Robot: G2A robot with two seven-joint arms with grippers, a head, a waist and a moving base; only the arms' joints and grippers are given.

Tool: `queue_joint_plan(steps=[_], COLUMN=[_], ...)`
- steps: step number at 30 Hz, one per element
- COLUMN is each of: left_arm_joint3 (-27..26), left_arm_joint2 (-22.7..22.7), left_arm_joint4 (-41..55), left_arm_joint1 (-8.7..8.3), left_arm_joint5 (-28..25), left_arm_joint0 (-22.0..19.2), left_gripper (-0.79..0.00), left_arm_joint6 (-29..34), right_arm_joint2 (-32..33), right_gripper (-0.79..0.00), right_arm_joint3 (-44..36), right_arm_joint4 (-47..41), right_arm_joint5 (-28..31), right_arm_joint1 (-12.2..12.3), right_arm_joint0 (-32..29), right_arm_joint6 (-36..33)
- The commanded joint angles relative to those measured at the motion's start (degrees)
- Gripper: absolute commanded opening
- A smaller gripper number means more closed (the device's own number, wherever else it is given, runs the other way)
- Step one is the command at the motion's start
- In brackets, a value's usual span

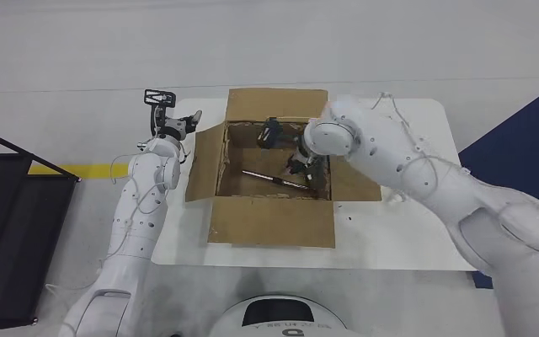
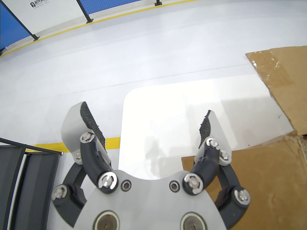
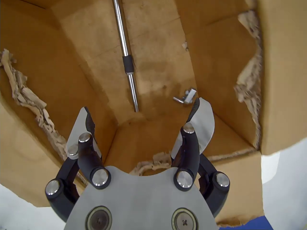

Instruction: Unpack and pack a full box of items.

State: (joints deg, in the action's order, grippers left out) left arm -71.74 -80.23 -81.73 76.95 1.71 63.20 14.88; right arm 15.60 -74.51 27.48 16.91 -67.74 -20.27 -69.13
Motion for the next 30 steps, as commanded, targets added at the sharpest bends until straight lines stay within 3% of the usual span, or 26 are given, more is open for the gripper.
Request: queue_joint_plan(steps=[1,2,7,14,22,26,30], left_arm_joint3=[0.0,0.0,0.0,0.0,0.0,0.0,0.0], left_arm_joint2=[0.0,0.0,0.0,0.0,0.0,0.0,0.0], left_arm_joint4=[0.0,0.0,0.0,0.0,0.0,0.0,0.0], left_arm_joint1=[0.0,0.0,0.0,0.0,0.0,0.0,0.0], left_arm_joint5=[0.0,0.0,0.0,0.0,0.0,0.0,0.0], left_arm_joint0=[0.0,0.0,0.0,0.0,0.0,0.0,0.0], left_gripper=[0.0,0.0,0.0,0.0,0.0,0.0,0.0], left_arm_joint6=[0.0,0.0,0.0,0.0,0.0,0.0,0.0], right_arm_joint2=[-1.57,-2.33,-5.69,-5.86,-5.86,-5.86,-5.86], right_gripper=[-0.345,-0.388,-0.443,-0.471,-0.517,-0.56,-0.554], right_arm_joint3=[3.67,5.18,14.51,24.97,33.39,38.02,41.9], right_arm_joint4=[-0.69,-0.94,-2.48,-1.63,5.65,6.52,7.63], right_arm_joint5=[1.72,2.38,6.05,10.17,12.08,13.53,14.32], right_arm_joint1=[-2.57,-3.81,-9.83,-16.37,-22.24,-24.46,-26.35], right_arm_joint0=[0.51,0.7,0.99,0.88,-0.6,-0.82,-0.99], right_arm_joint6=[0.67,0.84,-0.45,-0.61,2.98,4.24,4.92])
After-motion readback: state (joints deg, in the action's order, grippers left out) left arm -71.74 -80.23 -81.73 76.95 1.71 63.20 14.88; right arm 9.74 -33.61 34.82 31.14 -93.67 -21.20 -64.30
